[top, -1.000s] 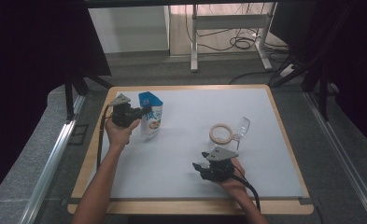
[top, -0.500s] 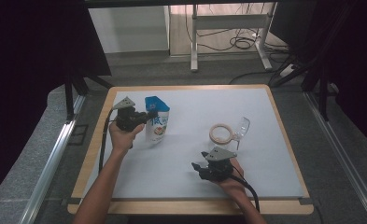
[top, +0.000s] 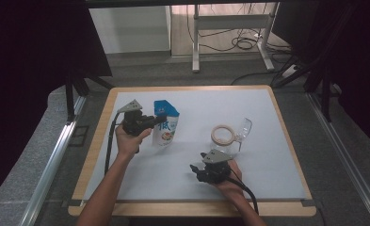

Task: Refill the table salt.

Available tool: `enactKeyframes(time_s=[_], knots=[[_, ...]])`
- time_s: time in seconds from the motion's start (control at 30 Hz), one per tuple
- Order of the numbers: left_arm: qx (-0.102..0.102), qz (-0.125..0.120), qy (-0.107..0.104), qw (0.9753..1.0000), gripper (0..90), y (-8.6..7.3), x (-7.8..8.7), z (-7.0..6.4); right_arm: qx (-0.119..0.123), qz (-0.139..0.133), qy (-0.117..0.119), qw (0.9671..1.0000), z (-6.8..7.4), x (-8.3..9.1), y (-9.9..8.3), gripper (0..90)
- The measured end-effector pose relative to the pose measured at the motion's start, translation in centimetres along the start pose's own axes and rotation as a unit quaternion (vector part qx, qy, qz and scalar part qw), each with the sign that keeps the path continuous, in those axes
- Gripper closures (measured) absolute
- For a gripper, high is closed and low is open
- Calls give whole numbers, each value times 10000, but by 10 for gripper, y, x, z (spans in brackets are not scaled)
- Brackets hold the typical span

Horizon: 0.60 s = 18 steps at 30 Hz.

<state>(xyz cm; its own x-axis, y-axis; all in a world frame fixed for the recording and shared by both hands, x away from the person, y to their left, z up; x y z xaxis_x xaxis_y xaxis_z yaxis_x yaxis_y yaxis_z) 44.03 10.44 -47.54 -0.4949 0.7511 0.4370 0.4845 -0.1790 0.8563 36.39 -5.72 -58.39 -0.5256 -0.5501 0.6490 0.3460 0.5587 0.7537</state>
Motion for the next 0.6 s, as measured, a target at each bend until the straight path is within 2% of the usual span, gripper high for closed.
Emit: enactKeyframes(time_s=[0.17, 0.37, 0.6], knots=[[-85, 29, -90, 9999, 900, 3, -2, -12, 103, -16, -89, 9999, 1, -3, 5, 381], [-155, 49, -139, 9998, 900, 6, -6, -22, 110, -45, -128, 9998, 2, -9, 11, 373], [-230, 127, -186, 9995, 900, 6, -12, -29, 6, -59, -138, 9999, 1, -13, 16, 369]])
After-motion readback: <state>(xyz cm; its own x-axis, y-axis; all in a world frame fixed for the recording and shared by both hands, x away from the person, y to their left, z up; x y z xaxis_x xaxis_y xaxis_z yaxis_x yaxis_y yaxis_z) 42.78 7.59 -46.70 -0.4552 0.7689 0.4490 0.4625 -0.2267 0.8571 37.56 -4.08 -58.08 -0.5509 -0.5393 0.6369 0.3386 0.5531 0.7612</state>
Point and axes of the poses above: each handheld gripper's, and its own axes: x roughly backward along the jaws, y roughly out of its top, z roughly to its left, the point moved 10 cm from there along -x, roughly forward along the jaws, and after that the axes turned 7 degrees about z, right-handed, at the moved point
